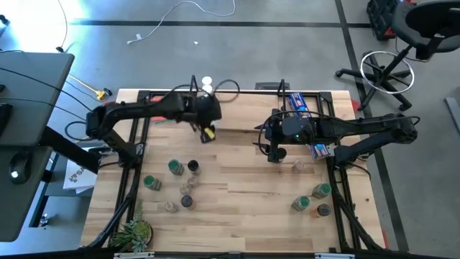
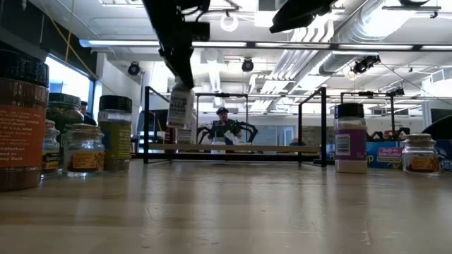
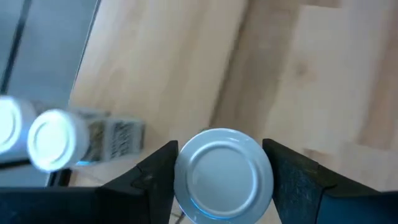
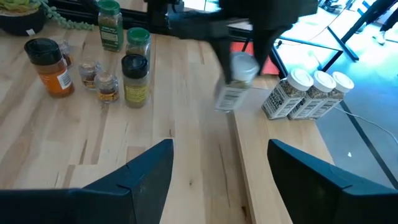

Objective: Shelf spices
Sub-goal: Put the white seasoning bottle on the shelf aligned with the other white seasoning bottles

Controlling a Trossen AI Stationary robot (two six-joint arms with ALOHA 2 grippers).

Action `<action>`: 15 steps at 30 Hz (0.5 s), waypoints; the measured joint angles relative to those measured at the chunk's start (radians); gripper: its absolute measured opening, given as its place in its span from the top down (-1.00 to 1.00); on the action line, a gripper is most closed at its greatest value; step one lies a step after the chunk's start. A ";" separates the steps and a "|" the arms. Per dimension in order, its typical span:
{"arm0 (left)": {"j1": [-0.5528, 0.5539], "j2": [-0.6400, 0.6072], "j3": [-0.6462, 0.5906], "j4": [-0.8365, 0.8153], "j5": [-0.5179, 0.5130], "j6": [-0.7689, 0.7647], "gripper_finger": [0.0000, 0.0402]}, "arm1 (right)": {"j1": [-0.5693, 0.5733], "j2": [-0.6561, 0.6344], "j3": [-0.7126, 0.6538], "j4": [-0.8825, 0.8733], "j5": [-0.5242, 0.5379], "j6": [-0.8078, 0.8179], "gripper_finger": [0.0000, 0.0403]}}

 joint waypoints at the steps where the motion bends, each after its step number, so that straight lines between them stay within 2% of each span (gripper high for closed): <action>1: 0.021 0.003 -0.001 -0.002 0.008 -0.006 0.01 | 0.000 0.000 0.000 0.000 0.000 0.000 -0.27; 7: 0.101 0.011 -0.002 0.013 0.005 -0.027 0.01 | 0.000 0.000 0.000 0.000 0.000 0.000 -0.27; 15: 0.128 0.025 -0.019 0.099 0.056 -0.005 0.01 | 0.000 0.000 0.000 0.000 0.000 0.000 -0.27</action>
